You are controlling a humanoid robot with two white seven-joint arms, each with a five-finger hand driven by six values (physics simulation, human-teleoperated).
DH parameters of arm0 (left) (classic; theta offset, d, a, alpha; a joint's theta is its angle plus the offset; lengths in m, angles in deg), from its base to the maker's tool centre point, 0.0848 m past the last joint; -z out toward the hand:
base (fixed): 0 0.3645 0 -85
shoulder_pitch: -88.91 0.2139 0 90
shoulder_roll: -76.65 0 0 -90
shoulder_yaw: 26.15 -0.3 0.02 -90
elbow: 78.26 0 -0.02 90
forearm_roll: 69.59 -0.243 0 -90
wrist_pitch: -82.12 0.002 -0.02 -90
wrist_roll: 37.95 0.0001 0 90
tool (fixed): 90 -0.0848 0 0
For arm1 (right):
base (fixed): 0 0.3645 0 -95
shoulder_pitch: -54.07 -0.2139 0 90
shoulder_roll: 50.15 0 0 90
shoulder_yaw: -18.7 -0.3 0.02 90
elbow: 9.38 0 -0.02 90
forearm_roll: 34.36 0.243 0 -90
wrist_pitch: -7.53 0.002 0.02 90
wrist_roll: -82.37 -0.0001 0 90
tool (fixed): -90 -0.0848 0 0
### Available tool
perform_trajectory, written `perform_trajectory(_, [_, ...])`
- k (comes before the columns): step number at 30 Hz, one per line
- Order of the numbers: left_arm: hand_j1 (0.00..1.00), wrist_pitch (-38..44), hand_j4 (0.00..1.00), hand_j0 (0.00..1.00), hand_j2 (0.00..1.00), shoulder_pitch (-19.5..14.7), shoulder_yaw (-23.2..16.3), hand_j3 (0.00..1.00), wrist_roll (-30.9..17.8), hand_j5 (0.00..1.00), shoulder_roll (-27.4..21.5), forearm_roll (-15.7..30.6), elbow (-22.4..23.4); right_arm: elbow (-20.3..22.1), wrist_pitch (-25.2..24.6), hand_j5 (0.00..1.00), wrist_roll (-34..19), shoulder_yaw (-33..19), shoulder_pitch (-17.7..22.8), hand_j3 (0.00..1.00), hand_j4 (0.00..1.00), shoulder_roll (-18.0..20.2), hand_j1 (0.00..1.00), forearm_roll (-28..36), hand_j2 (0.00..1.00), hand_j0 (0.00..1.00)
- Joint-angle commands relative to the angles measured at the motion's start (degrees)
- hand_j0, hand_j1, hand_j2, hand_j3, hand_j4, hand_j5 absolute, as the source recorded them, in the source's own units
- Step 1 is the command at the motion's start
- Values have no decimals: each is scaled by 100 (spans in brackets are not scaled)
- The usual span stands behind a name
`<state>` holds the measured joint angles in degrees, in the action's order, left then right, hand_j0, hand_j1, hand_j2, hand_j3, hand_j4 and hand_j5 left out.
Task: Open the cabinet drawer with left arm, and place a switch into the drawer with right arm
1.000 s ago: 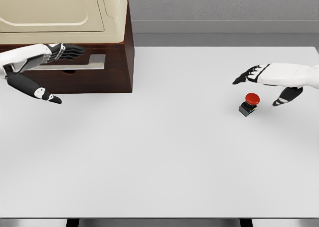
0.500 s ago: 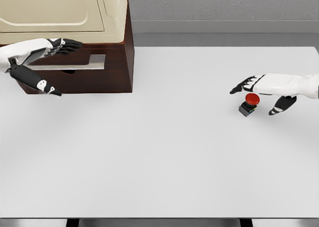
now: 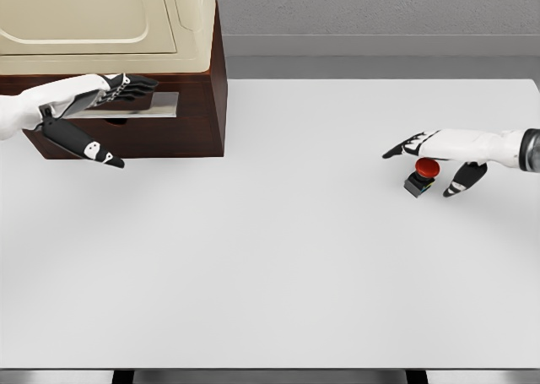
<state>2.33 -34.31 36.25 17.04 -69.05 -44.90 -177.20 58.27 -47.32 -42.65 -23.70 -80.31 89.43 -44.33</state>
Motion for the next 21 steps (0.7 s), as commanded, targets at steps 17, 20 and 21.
perform_trajectory(17, [100,-1,100,100,100,-9,-97,100,1,100,68,-26,226,-42,-14,79,2,-5,-35,79,79,-45,79,-49,79,79])
perform_trajectory(20, [100,-1,100,100,100,0,-97,100,1,100,130,-26,296,-42,-14,77,2,-5,-35,77,77,-45,77,-49,77,77])
perform_trajectory(21, [100,-1,100,100,100,9,-106,100,1,100,200,-26,287,-42,-14,76,2,4,-35,76,76,-45,76,-49,76,76])
